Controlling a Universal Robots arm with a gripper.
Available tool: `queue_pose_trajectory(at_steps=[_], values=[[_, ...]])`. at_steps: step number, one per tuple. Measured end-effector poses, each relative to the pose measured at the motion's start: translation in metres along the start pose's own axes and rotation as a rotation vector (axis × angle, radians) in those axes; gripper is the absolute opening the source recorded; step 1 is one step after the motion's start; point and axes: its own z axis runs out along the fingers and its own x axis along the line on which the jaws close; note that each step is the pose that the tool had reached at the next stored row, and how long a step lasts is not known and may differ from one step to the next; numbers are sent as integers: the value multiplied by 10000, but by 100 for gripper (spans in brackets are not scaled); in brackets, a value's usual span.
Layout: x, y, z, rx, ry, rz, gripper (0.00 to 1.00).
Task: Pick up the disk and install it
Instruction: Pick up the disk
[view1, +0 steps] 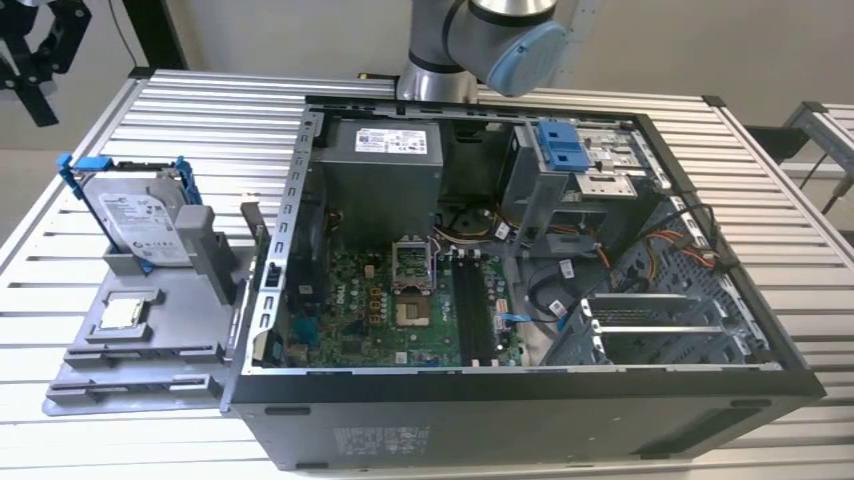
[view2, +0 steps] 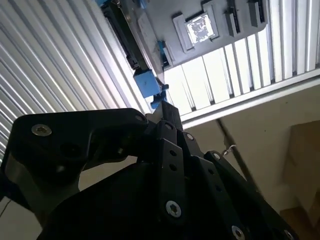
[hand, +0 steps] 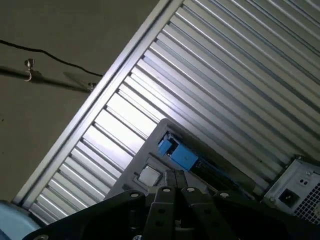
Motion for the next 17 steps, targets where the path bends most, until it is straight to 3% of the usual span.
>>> queue_pose_trajectory(at_steps=[7, 9, 11, 16, 17], values=[[0, 1, 0, 53, 59, -1251, 0], [-1, 2, 0, 96, 38, -1524, 0], [-2, 2, 0, 210, -68, -1739, 0], [-2, 2, 3, 715, -575, -2252, 0], [-2, 2, 3, 786, -650, -2368, 0]])
